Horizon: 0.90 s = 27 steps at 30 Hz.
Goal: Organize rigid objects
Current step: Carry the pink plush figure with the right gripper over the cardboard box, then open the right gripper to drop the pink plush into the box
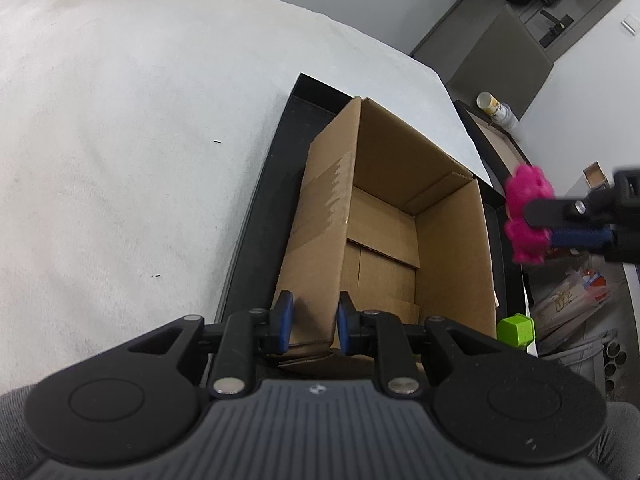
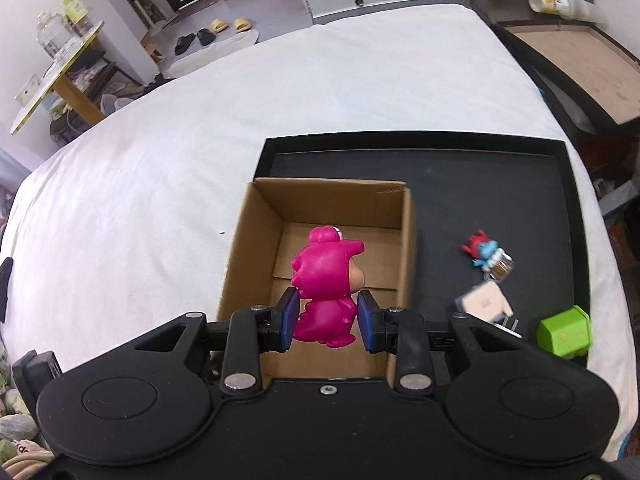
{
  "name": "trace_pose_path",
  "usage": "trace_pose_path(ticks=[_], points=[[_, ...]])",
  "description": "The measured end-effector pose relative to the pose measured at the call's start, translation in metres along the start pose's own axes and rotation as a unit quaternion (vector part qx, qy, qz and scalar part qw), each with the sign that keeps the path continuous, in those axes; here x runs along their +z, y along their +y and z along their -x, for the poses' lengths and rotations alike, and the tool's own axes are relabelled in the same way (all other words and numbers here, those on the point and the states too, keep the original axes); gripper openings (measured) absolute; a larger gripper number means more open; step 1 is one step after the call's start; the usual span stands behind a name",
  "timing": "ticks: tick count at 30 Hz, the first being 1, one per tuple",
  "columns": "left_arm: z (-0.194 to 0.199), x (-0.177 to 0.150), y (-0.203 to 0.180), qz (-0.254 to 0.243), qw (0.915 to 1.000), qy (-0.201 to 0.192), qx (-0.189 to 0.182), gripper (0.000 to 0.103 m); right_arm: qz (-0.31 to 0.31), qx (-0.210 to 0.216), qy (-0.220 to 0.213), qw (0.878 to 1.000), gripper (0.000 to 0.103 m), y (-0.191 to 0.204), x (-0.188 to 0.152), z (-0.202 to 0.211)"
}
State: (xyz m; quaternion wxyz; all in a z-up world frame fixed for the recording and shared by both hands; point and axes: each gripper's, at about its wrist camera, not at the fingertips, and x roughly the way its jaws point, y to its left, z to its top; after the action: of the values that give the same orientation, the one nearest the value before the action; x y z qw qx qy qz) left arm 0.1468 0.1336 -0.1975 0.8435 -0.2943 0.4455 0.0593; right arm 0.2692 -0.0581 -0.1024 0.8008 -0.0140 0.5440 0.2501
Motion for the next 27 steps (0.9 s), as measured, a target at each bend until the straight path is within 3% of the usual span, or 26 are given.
trace_pose_path(ticks=[16,17,20,25,27], points=[[-0.004,0.001,0.005,0.000,0.9998,0.016,-0.012,0.023,0.038,-0.010,-0.004,0.999,0.032,0.040,0.023,-0.029],[-0.004,0.001,0.005,0.000,0.9998,0.016,-0.012,0.023,0.034,-0.004,-0.008,0.999,0.034,0.041,0.025,-0.029],[-0.006,0.001,0.006,0.001,0.9998,0.017,-0.012,0.023,0.034,0.005,-0.037,0.999,0.057,0.043,0.027,-0.023],[-0.006,0.000,0.003,-0.005,0.9998,0.014,-0.012,0.023,0.031,0.004,-0.040,0.999,0.059,0.037,0.022,-0.016],[-0.006,0.000,0.001,-0.011,0.9998,0.014,-0.010,0.023,0.036,-0.001,-0.041,0.999,0.066,0.034,0.017,-0.013]])
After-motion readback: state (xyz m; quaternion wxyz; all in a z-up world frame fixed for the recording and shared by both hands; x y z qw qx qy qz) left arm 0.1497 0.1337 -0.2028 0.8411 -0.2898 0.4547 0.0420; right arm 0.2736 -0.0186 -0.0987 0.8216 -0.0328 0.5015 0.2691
